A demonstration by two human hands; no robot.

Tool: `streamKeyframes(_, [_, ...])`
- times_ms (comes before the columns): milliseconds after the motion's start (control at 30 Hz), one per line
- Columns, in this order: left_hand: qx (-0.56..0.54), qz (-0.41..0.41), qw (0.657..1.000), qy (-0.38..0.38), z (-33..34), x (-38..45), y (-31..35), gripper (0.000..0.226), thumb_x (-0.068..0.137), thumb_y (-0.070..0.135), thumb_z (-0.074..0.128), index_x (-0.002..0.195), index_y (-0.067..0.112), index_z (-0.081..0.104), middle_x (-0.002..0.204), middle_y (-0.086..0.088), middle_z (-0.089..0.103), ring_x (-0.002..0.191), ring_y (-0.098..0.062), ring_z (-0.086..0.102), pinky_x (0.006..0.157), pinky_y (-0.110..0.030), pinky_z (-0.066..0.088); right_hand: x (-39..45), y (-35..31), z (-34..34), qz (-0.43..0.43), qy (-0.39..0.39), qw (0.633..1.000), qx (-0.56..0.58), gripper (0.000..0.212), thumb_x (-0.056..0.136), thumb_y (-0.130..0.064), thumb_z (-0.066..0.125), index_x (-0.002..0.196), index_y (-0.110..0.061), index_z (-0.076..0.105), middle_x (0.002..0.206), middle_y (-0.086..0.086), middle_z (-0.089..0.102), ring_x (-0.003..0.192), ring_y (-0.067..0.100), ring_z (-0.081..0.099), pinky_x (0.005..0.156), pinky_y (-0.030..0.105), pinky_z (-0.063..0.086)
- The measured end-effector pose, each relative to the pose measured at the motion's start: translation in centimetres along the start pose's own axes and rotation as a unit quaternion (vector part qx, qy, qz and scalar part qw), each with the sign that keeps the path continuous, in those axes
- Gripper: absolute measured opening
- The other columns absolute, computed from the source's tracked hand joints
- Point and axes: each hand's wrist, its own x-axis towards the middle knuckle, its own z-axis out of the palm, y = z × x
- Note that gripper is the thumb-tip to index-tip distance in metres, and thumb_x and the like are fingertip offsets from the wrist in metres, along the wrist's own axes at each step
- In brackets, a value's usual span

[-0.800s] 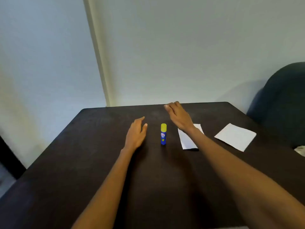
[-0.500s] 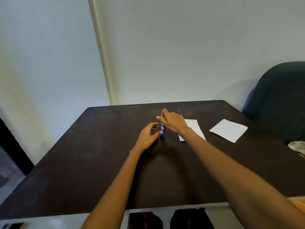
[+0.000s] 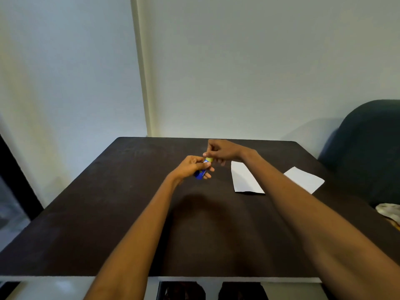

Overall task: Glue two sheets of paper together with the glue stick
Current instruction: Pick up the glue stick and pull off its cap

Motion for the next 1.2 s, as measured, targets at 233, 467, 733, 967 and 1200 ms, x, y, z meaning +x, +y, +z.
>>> streamKeyframes(233, [-0.152, -0.084, 0.975, -0.137, -3.7, 0.7, 0.1, 0.026, 0.094, 0.018, 0.044, 0.109, 0.004, 0.060, 0.093, -0.009, 0.073, 0.071, -0.020, 0.071, 0.066, -0.029, 0.059, 2.3, -0.8, -1.3, -0.017, -0.090, 0.993, 0.073, 0.022, 0.088, -0.028, 0.065, 0.082, -0.012, 0.051, 0.069, 0.005, 0.065, 0.055, 0.010, 0.062, 0.052, 0.023, 0.054])
streamKeyframes(467, [-0.227, -0.118, 0.955, -0.151, -6.2, 1.8, -0.9, 0.032, 0.088, 0.023, 0.047, 0.106, 0.001, 0.061, 0.086, -0.011, 0.072, 0.059, -0.018, 0.068, 0.056, -0.028, 0.059, 4.6, -0.1, -1.0, -0.029, -0.103, 0.985, 0.137, 0.018, 0.089, -0.023, 0.063, 0.083, -0.010, 0.053, 0.073, 0.010, 0.066, 0.060, 0.014, 0.065, 0.058, 0.026, 0.058])
streamKeyframes(733, [-0.057, -0.131, 0.983, -0.117, -4.6, 3.8, 0.2, 0.023, 0.099, 0.016, 0.034, 0.099, 0.006, 0.054, 0.077, -0.007, 0.058, 0.056, -0.013, 0.057, 0.053, -0.024, 0.053, 5.8, 2.5, -0.9, 0.020, -0.104, 0.986, 0.126, 0.030, 0.093, -0.018, 0.056, 0.121, -0.006, 0.056, 0.081, 0.009, 0.066, 0.065, 0.009, 0.066, 0.064, 0.023, 0.059])
streamKeyframes(967, [-0.205, -0.212, 0.940, -0.170, -5.2, 3.6, -1.0, 0.029, 0.098, 0.025, 0.031, 0.091, 0.007, 0.052, 0.058, 0.002, 0.049, 0.039, -0.004, 0.036, 0.037, -0.015, 0.029, 4.9, 2.4, -0.1, 0.022, -0.099, 0.981, 0.164, 0.038, 0.095, -0.019, 0.053, 0.129, -0.003, 0.051, 0.081, 0.009, 0.068, 0.064, 0.009, 0.067, 0.067, 0.024, 0.060])
streamKeyframes(1200, [-0.116, -0.220, 0.961, -0.118, -5.5, 2.2, 0.2, 0.029, 0.099, 0.024, 0.027, 0.090, 0.009, 0.050, 0.059, 0.001, 0.043, 0.038, -0.004, 0.031, 0.037, -0.016, 0.026, 4.5, 1.1, 0.7, -0.013, -0.092, 0.986, 0.137, 0.033, 0.096, -0.014, 0.051, 0.126, 0.000, 0.056, 0.092, 0.017, 0.064, 0.064, 0.008, 0.064, 0.068, 0.020, 0.058])
